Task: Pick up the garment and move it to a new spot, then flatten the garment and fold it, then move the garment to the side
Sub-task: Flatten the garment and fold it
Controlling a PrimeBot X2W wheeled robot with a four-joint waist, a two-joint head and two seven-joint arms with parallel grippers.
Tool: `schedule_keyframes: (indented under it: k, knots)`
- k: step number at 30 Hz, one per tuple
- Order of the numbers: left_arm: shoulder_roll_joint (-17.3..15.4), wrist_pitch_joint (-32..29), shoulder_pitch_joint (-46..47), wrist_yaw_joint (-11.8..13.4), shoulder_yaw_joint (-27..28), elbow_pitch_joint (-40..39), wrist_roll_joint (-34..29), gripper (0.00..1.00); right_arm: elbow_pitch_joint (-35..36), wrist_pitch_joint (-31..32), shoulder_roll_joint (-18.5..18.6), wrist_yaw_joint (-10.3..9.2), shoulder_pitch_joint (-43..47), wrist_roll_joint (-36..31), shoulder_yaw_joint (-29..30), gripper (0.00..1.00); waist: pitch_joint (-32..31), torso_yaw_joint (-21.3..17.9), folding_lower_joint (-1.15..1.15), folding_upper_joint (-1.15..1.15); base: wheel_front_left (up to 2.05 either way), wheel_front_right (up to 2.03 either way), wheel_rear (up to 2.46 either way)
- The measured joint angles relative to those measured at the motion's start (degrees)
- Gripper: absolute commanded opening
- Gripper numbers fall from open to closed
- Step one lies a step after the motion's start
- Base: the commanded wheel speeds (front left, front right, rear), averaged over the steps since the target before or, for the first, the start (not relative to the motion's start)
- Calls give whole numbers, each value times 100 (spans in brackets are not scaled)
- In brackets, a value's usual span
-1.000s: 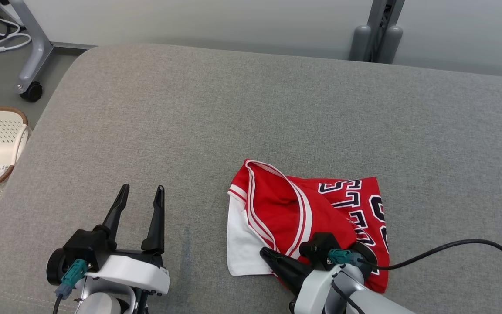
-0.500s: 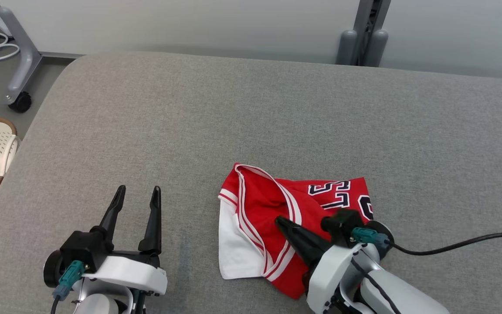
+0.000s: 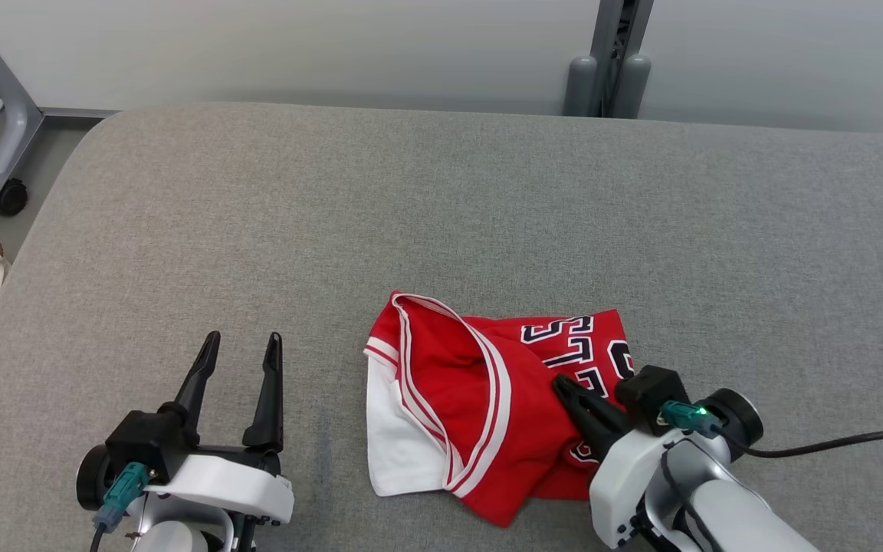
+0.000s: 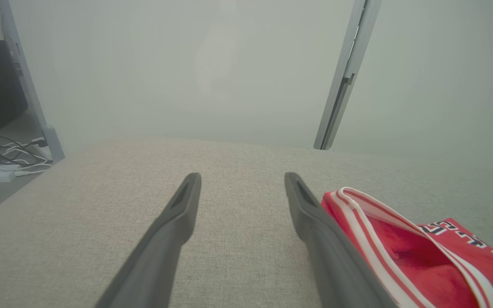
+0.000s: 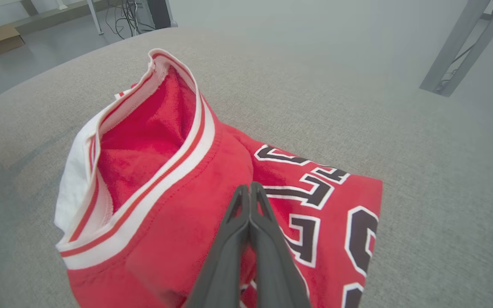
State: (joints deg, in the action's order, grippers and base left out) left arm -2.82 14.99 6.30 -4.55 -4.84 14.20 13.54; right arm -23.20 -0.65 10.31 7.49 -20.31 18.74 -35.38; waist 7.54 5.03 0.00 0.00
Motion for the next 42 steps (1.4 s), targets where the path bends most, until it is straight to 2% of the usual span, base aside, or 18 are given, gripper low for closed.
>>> schedule_keyframes:
  k: [6,12,26,34,42]
  knots:
    - [1,0,24,-22,-51,18,0,100,-127,519,-131,1,80,-147,-164,0,45,48,0,0,0,0,0]
    - [0,0,56,-44,-69,46,3,100,-342,837,-281,0,50,160,-523,0,84,151,0,0,0,0,0]
    - [1,0,101,-38,-162,44,62,100,-1013,948,-570,0,-505,623,-1137,0,211,356,0,0,0,0,0]
    - [0,0,102,-9,-113,45,67,100,-1368,758,-605,22,-712,623,-1023,0,194,370,0,0,0,0,0]
    - [0,0,94,-8,-71,51,51,100,-1177,768,-419,19,-660,737,-937,0,89,212,0,0,0,0,0]
